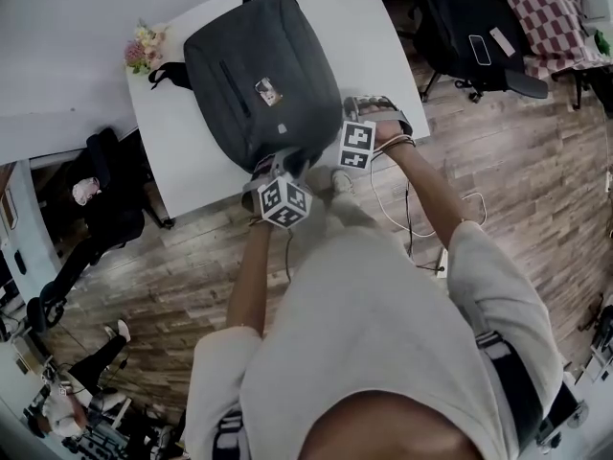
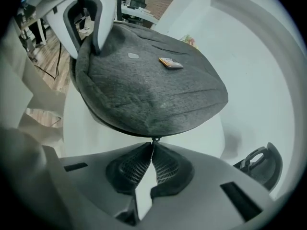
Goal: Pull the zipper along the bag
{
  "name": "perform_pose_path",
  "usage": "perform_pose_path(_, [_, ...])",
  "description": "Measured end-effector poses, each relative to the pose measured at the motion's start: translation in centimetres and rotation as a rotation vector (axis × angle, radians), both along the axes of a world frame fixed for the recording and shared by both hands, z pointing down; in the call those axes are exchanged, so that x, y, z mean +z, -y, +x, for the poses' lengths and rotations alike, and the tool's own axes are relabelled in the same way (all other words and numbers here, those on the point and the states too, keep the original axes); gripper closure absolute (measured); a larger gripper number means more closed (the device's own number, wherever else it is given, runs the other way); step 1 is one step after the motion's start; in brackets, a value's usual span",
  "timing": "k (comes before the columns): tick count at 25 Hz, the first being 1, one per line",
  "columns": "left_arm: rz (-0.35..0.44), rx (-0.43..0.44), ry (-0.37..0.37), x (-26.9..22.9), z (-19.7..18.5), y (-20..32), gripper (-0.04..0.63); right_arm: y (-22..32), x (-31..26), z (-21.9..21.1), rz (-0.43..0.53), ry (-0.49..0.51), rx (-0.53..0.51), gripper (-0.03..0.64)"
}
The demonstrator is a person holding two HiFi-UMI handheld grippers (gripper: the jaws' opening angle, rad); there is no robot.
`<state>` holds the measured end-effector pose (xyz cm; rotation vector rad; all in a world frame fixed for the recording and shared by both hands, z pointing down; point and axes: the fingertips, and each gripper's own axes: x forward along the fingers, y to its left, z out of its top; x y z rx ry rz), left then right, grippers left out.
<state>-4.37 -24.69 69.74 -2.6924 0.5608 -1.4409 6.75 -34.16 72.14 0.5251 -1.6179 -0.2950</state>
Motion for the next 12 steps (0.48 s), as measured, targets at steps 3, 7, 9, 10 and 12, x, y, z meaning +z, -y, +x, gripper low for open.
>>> perform_pose_path(3, [0.000,0.001,-0.005,0.1,0.1,0.0,0.491,-1.8,0.0,-0.3,-0.014,-0.002,0.034,0.597])
perform_pose_path(7, [-0.009,-0.005,-0.012,0.3,-0.1,0.0,0.491,-4.5,0.2,-1.5,-0.054,0.001,0.064,0.597])
perform_pose_path(9, [-0.015,-0.005,-0.017,0.2,0.0,0.0,0.491,-5.8,0.3,-2.3,-0.074,0.014,0.090,0.597])
perform_pose_path(10, [-0.018,-0.005,-0.020,0.2,0.1,0.0,0.491,-6.5,0.3,-2.7,-0.087,0.026,0.108,0.597])
perform_pose_path(12, [-0.026,-0.007,-0.026,0.1,0.1,-0.1,0.491,-7.8,0.2,-3.8,-0.110,0.052,0.139,0.597])
